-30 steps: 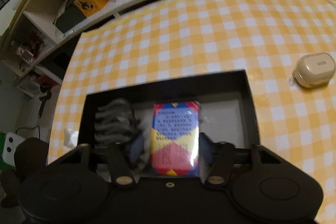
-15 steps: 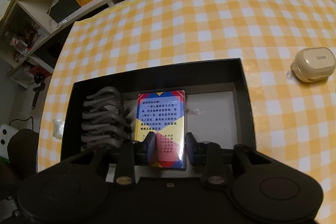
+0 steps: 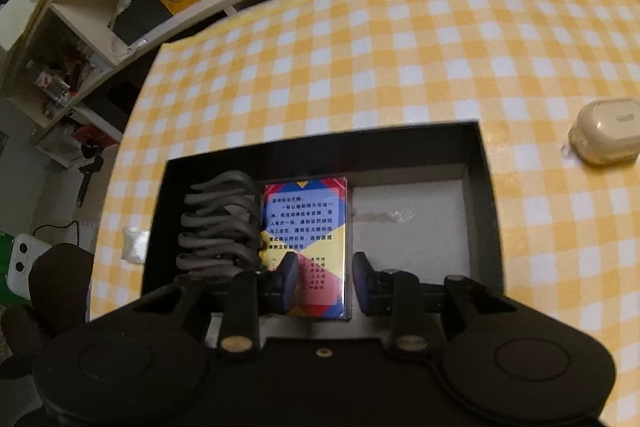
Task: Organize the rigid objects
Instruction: 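Lower the card pack into the black box beside the organizer, open, then move the right gripper to the white charger and grasp it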
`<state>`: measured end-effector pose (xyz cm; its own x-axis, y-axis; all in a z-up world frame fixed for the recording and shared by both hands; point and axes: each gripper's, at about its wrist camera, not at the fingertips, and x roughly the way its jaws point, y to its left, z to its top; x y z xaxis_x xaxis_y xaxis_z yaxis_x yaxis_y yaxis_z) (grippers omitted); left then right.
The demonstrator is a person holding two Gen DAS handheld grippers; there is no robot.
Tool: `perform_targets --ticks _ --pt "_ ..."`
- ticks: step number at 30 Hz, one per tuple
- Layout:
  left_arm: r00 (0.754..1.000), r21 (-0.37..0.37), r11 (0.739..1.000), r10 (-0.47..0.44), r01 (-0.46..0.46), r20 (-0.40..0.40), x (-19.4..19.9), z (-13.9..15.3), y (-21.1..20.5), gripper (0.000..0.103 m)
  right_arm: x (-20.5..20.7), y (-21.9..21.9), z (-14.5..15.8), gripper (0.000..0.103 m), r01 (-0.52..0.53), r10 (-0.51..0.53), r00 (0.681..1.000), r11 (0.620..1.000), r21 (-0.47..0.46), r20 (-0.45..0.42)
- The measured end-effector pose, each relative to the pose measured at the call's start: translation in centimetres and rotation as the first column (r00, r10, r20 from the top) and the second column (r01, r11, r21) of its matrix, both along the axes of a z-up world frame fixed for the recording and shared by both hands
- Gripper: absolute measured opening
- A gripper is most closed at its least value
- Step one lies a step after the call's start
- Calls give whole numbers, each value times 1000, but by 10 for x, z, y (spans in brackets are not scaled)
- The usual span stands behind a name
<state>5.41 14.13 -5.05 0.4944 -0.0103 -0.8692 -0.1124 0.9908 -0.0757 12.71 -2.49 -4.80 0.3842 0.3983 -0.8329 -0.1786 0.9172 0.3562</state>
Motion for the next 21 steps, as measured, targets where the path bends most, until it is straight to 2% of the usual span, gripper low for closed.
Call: perform_targets --ticks 8,11,15,21 --pt "1000 -2 1000 2 -2 1 -1 1 -1 8 -20 -28 35 32 -22 22 997 1000 -2 76" --pt "1000 0 1000 1 -1 1 0 0 0 8 -31 -38 45 36 -28 29 994 1000 -11 104" --pt "1000 0 1000 2 -2 1 0 0 0 8 -43 -51 57 50 -30 34 989 999 -30 142" --pt "1000 1 1000 2 -2 0 0 1 -1 8 -62 -59 69 80 -47 67 971 995 -90 228"
